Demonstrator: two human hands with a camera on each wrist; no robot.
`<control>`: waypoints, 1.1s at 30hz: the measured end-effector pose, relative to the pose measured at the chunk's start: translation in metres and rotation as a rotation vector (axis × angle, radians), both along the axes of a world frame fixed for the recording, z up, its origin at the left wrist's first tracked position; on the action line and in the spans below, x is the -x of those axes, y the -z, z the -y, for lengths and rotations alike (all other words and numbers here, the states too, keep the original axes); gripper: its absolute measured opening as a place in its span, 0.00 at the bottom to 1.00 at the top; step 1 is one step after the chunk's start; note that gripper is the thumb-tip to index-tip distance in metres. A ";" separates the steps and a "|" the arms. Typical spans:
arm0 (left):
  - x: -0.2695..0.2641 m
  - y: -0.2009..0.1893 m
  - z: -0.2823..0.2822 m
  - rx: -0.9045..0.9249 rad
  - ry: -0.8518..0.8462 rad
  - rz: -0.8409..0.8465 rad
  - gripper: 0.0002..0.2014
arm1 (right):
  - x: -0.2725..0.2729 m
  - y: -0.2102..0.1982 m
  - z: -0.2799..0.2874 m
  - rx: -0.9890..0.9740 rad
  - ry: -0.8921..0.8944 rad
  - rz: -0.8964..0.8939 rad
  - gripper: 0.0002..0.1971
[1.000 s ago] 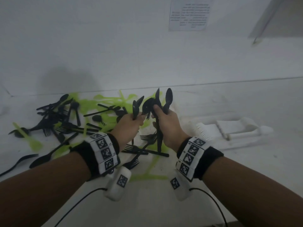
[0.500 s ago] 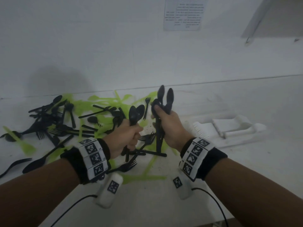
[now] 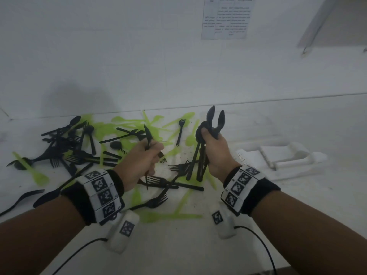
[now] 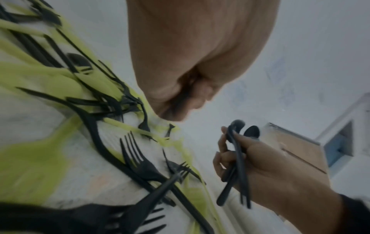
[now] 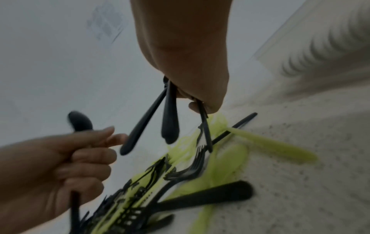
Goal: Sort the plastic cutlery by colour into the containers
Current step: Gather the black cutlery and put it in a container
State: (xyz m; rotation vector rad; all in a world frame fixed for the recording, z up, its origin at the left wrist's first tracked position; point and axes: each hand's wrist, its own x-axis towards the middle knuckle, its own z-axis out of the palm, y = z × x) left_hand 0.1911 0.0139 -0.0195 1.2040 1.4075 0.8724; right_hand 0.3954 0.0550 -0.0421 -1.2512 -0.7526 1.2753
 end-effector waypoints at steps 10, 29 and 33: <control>-0.047 0.001 0.002 0.117 0.055 0.135 0.27 | 0.031 0.000 0.025 -0.096 -0.246 -0.008 0.08; -0.030 0.005 0.016 0.036 0.113 0.331 0.19 | 0.053 0.006 0.040 0.079 -0.371 -0.316 0.19; -0.024 0.000 0.011 0.078 0.072 0.432 0.11 | 0.050 0.008 0.032 0.094 -0.432 -0.122 0.21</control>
